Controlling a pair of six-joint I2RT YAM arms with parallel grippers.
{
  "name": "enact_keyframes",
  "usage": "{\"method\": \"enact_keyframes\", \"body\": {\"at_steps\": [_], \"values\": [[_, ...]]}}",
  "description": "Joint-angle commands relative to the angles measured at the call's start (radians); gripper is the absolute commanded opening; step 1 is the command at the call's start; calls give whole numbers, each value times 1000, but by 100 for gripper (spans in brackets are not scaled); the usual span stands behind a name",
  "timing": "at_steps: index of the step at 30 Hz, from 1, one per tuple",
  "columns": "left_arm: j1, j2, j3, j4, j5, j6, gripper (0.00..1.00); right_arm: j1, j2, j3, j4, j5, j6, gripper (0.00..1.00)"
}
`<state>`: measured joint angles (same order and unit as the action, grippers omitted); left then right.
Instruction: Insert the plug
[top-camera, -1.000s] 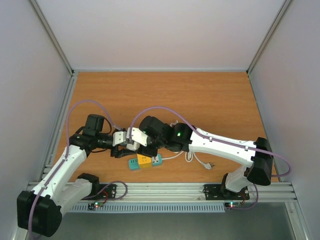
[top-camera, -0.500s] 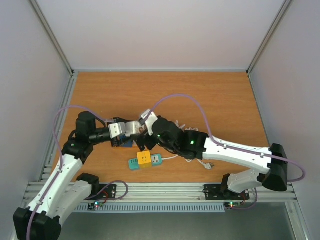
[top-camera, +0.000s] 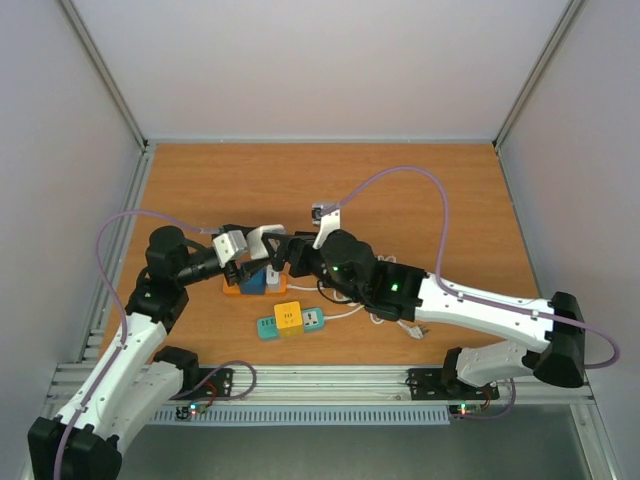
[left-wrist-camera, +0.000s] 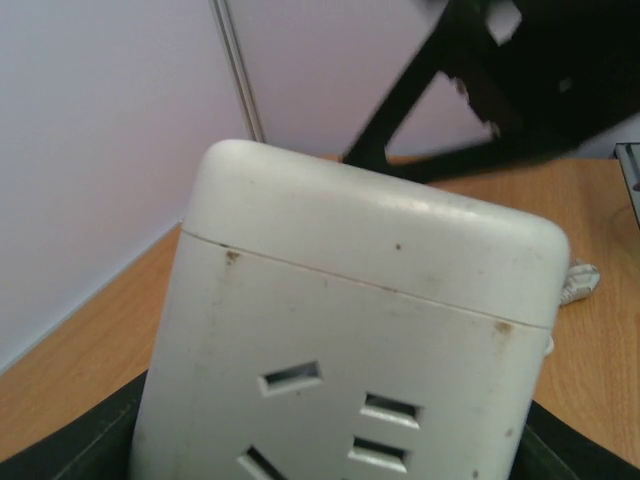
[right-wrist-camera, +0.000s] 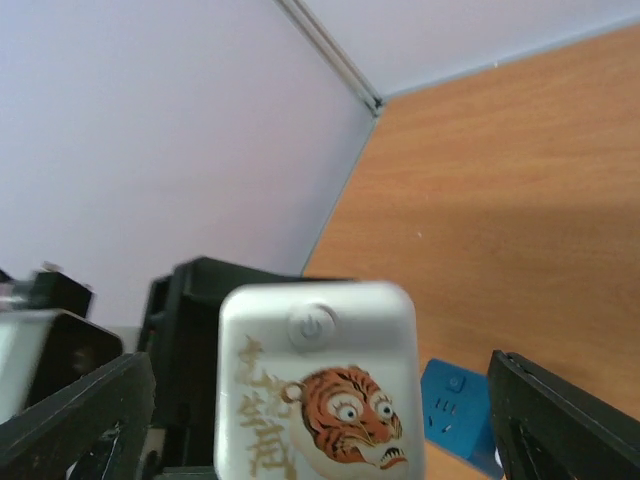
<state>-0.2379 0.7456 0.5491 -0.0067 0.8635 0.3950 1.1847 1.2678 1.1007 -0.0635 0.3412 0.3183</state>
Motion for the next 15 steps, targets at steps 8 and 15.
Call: {"method": "enact_keyframes", "body": {"at_steps": [8, 15], "values": [[-4, -12, 7, 62, 9, -59, 30, 59, 130, 44, 108, 161, 54, 81], [-3, -23, 8, 17, 35, -62, 30, 62, 175, 51, 188, 183, -14, 64]]}}
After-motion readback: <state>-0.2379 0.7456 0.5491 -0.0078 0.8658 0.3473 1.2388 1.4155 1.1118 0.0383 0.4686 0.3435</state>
